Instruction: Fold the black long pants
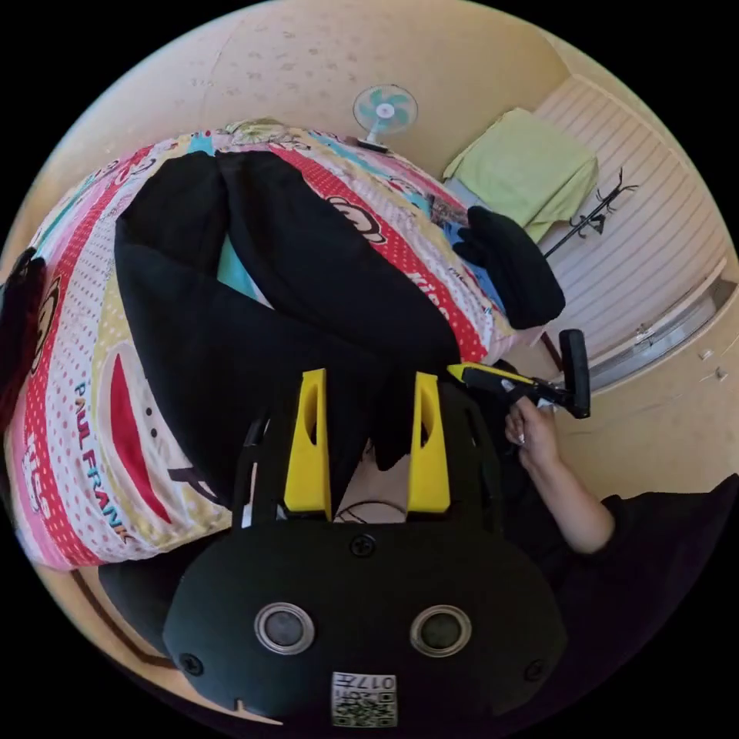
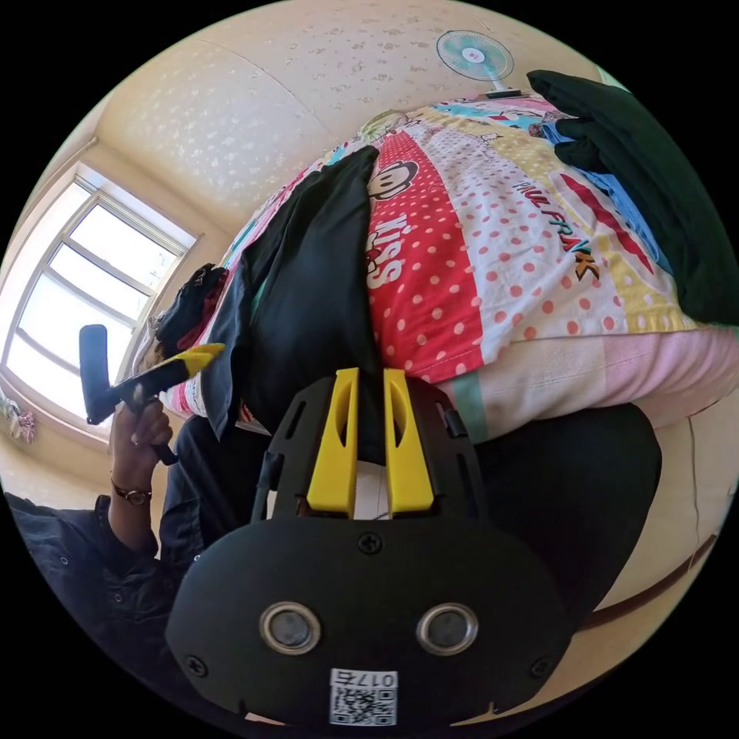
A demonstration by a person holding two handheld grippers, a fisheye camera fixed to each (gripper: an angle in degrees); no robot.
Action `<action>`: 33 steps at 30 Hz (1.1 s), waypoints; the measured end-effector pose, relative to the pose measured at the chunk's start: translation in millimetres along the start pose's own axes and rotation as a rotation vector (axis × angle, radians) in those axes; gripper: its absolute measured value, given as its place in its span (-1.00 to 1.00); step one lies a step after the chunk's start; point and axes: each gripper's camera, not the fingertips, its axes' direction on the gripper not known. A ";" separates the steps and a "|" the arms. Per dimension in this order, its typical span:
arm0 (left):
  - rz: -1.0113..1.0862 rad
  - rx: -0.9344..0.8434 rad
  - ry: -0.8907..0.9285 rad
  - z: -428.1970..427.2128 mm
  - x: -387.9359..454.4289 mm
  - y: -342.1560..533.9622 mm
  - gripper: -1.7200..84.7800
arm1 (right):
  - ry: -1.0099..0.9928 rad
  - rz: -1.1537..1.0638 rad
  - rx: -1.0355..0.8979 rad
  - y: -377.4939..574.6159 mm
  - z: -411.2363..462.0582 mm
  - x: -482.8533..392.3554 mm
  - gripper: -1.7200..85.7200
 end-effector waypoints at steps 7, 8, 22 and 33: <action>-0.144 0.167 0.197 -56.4 -43.5 33.2 -0.90 | -0.018 -0.016 0.009 -9.7 -5.8 0.0 -0.82; -0.219 0.276 0.306 -89.7 -71.3 57.8 -0.92 | -0.017 -0.018 0.008 -12.5 -6.8 0.1 -0.82; -0.738 0.434 -0.278 -295.4 -132.3 291.3 -0.82 | -0.026 0.032 -0.256 -73.5 -30.3 13.0 -0.72; -0.072 0.135 0.354 -239.9 11.4 9.2 -0.59 | -0.407 -0.154 -0.207 -85.8 -82.2 -8.1 -0.89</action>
